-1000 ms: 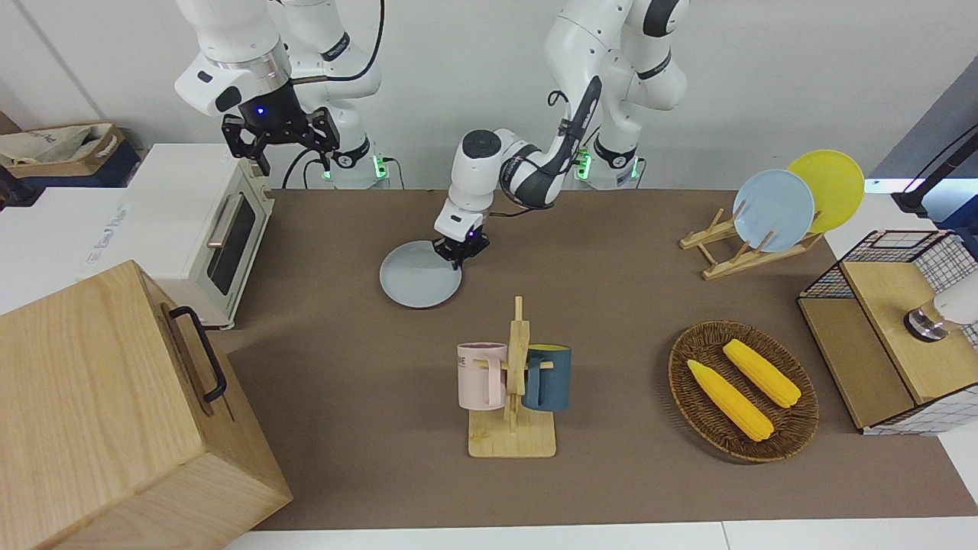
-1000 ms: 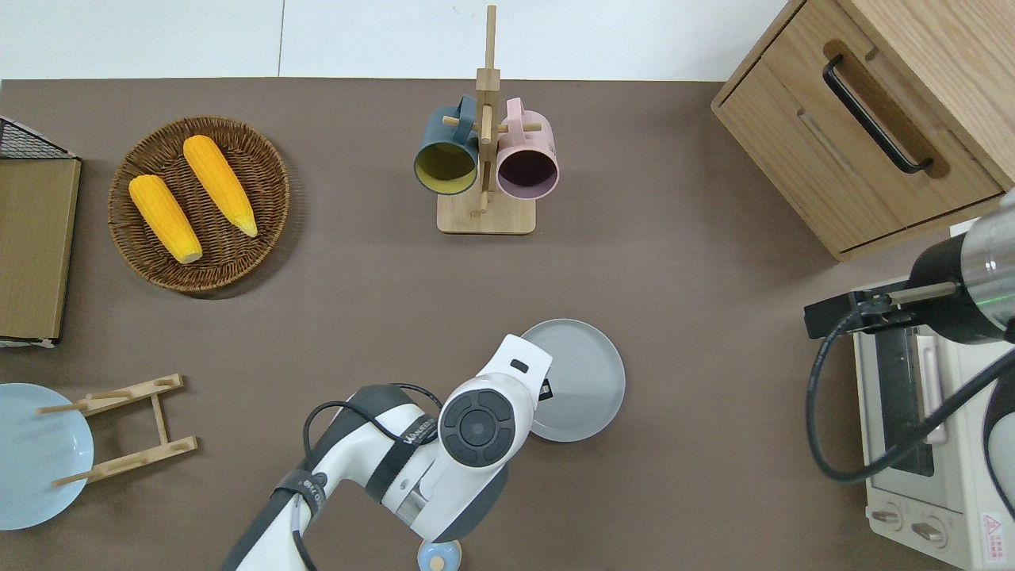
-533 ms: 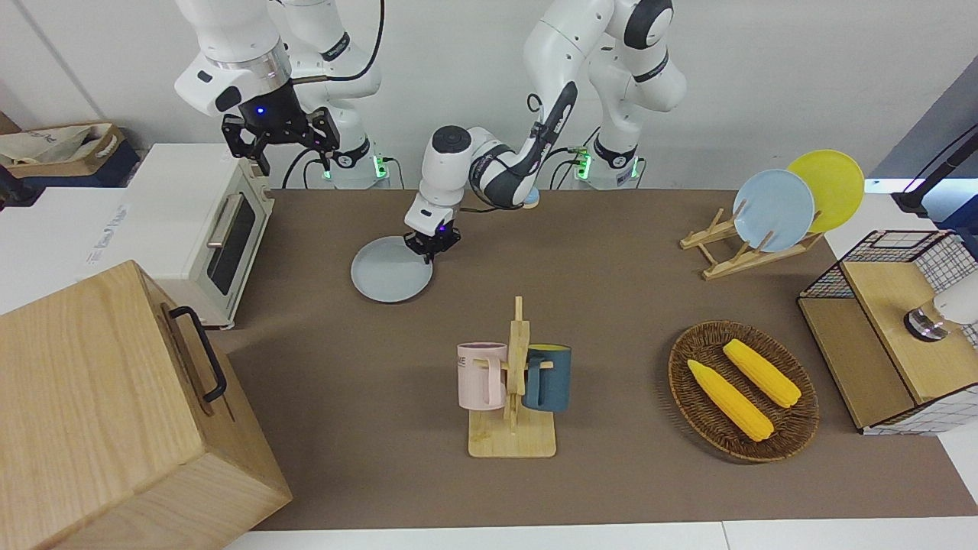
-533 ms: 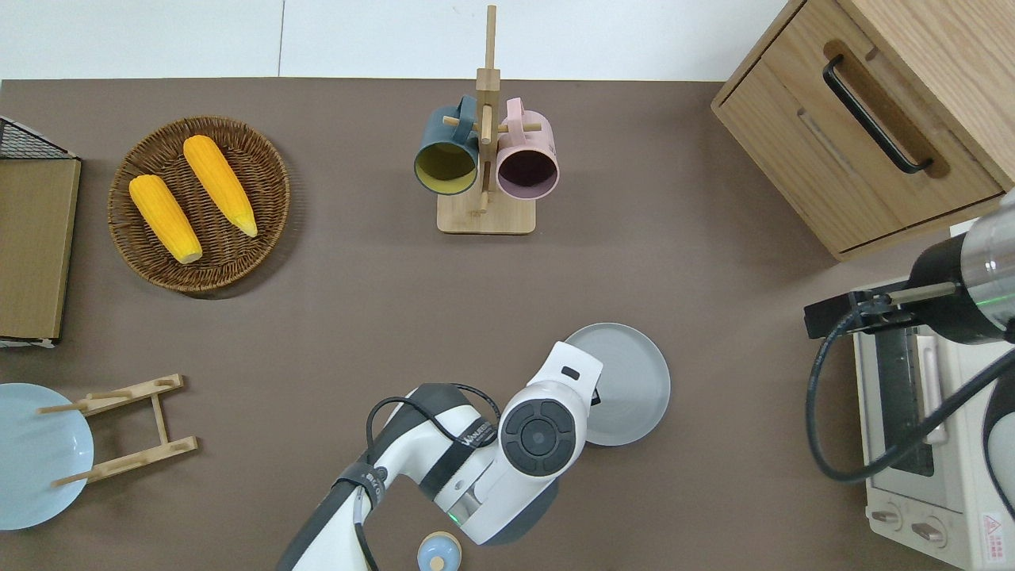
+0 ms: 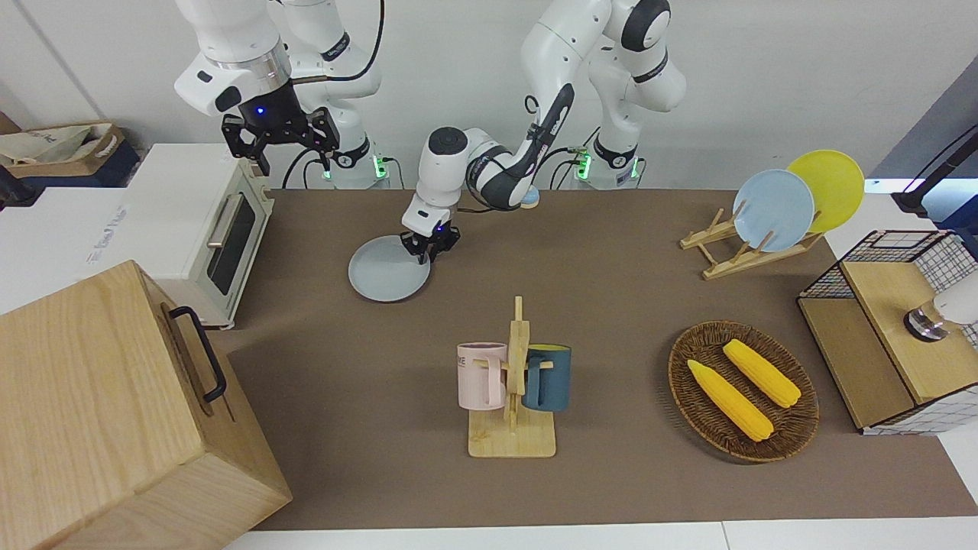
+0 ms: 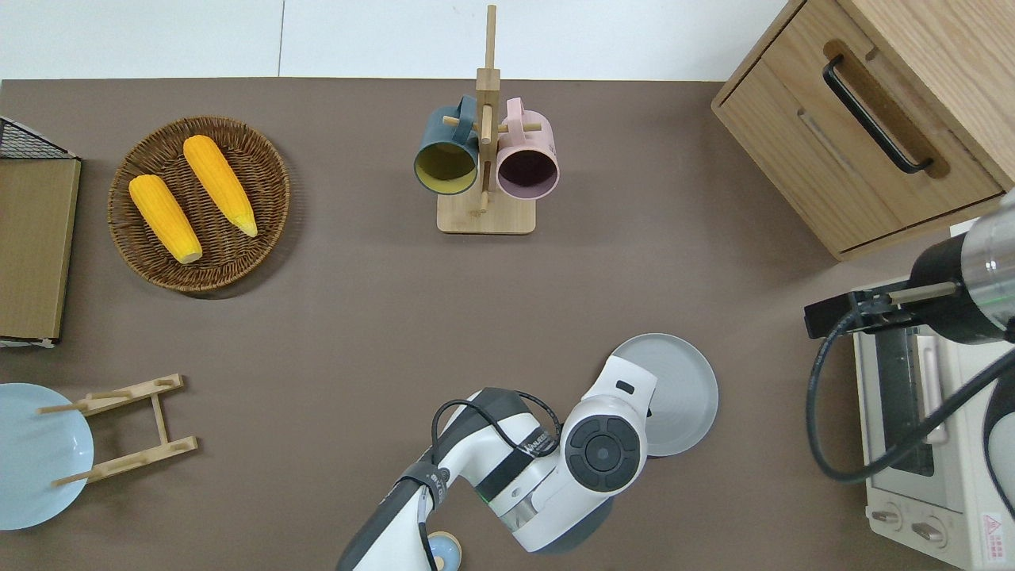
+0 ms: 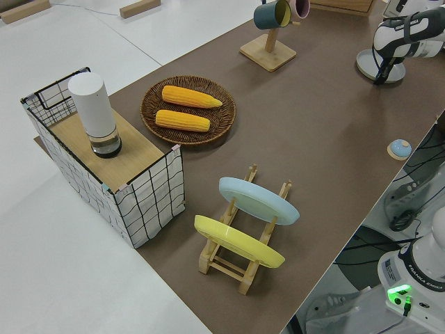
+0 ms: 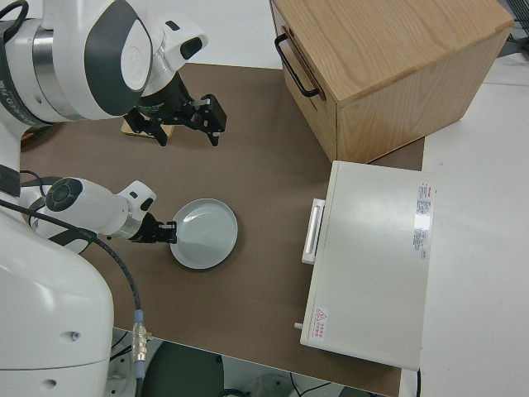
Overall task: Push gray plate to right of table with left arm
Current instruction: 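Push the gray plate across the table toward the toaster oven with the left gripper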
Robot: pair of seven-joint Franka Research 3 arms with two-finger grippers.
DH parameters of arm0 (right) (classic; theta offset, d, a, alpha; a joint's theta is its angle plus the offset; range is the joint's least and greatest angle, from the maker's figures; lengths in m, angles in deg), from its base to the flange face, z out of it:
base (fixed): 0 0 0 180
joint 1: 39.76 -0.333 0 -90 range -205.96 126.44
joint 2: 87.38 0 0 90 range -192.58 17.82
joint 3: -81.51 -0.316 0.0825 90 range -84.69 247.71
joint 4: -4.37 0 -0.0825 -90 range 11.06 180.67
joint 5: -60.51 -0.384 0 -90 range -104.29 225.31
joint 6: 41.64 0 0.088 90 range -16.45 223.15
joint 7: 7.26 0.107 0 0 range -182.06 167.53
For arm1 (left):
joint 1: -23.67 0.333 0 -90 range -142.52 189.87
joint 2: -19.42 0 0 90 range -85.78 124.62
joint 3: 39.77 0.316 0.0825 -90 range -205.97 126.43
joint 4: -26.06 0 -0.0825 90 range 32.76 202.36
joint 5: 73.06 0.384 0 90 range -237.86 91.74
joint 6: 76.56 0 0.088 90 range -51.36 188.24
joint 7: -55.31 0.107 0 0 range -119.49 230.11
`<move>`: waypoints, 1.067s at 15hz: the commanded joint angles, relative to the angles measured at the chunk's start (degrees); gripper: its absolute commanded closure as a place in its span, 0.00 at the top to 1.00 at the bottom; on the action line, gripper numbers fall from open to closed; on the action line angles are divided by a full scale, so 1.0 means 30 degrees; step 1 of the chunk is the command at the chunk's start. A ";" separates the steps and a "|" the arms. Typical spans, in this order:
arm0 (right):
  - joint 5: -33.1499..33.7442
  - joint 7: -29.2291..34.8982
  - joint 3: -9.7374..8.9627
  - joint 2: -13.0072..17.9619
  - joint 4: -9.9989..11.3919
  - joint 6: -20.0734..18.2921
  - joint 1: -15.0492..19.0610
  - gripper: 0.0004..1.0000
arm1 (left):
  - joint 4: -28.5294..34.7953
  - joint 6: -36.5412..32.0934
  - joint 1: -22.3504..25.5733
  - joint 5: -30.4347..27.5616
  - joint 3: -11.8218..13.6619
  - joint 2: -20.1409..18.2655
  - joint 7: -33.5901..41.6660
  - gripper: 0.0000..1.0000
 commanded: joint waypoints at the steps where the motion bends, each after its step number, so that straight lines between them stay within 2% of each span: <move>1: -0.0153 -0.0049 -0.0106 0.0144 0.0011 -0.0229 0.0208 0.98 | -0.0371 -0.0462 -0.0065 0.0227 0.0135 0.0131 -0.0009 0.78; 5: -0.0153 -0.0020 -0.0106 0.0144 -0.0018 -0.0229 0.0208 0.98 | -0.0371 -0.1135 0.0255 0.0110 0.0340 -0.0659 0.0197 0.99; 10: -0.0153 -0.0049 -0.0077 0.0144 -0.0018 -0.0229 0.0208 0.98 | -0.0049 -0.3241 0.1807 -0.0619 0.0077 -0.2269 0.2534 0.99; 13: -0.0153 -0.0049 -0.0106 0.0144 -0.0018 -0.0229 0.0208 0.98 | 0.0068 -0.5260 0.2920 -0.2141 0.0164 -0.3703 0.5286 0.99; 16: -0.0153 -0.0049 -0.0106 0.0144 0.0011 -0.0229 0.0208 0.98 | 0.0302 -0.7048 0.4033 -0.2380 0.0223 -0.5255 0.6756 0.99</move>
